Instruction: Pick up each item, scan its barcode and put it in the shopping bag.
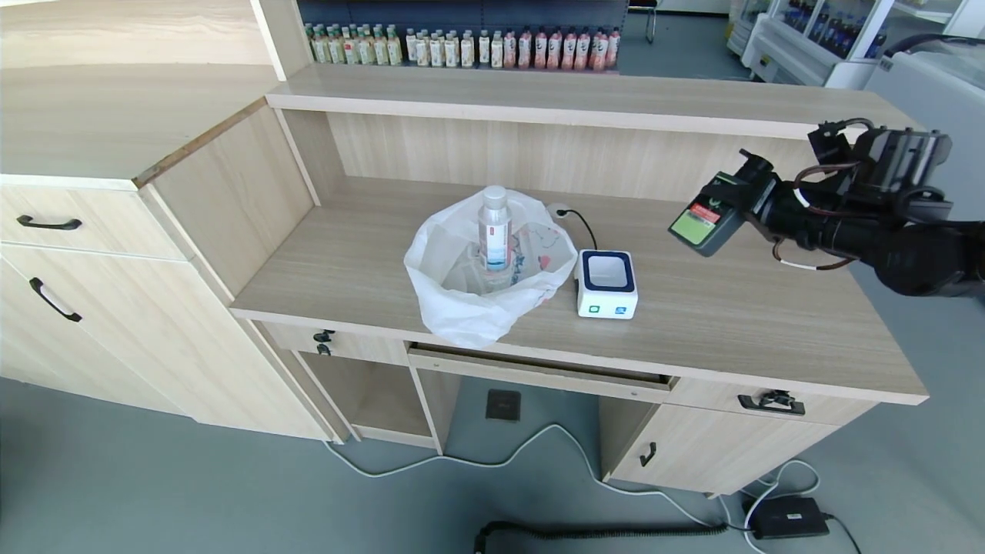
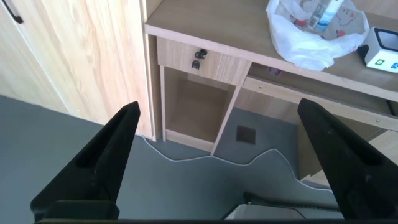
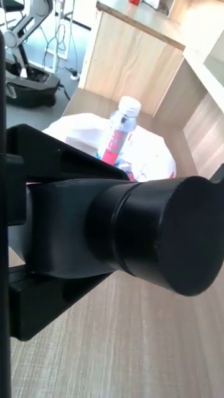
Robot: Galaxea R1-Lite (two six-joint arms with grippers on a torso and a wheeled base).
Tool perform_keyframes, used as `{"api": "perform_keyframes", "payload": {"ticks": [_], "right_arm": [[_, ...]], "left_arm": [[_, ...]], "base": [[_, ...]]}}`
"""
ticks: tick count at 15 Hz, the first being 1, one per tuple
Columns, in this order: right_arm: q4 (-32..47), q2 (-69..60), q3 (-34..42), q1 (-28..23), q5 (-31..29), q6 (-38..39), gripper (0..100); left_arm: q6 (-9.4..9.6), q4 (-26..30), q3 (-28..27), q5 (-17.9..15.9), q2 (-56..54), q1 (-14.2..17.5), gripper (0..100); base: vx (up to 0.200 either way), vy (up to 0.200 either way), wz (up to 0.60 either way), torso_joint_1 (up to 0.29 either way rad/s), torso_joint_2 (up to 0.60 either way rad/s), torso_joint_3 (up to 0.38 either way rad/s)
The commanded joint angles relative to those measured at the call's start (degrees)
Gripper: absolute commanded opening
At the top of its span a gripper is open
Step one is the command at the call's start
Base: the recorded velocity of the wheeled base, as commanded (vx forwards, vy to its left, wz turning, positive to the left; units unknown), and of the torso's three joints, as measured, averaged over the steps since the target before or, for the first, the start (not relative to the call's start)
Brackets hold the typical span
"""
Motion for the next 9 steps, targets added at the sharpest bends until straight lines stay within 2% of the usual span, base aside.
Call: {"api": "perform_keyframes", "payload": {"ticks": [1,5,9], "right_arm": [[-0.21,4.77,-1.14,1.54,0.58,-0.17,0],[-0.21,9.96,-6.15,3.04,1.9,-4.04,0],[0.23,13.3,-10.99,3.91,2.07,-4.21,0]], "left_arm": [[-0.04,-0.02,0.01,0.09,-0.02,0.0,100],[-0.04,-0.02,0.01,0.09,-0.02,0.0,100],[-0.04,-0.02,0.01,0.0,-0.02,0.0,100]], "base": [[0.0,0.0,0.0,0.0,0.0,0.0],[0.0,0.0,0.0,0.0,0.0,0.0],[0.0,0.0,0.0,0.0,0.0,0.0]]}}
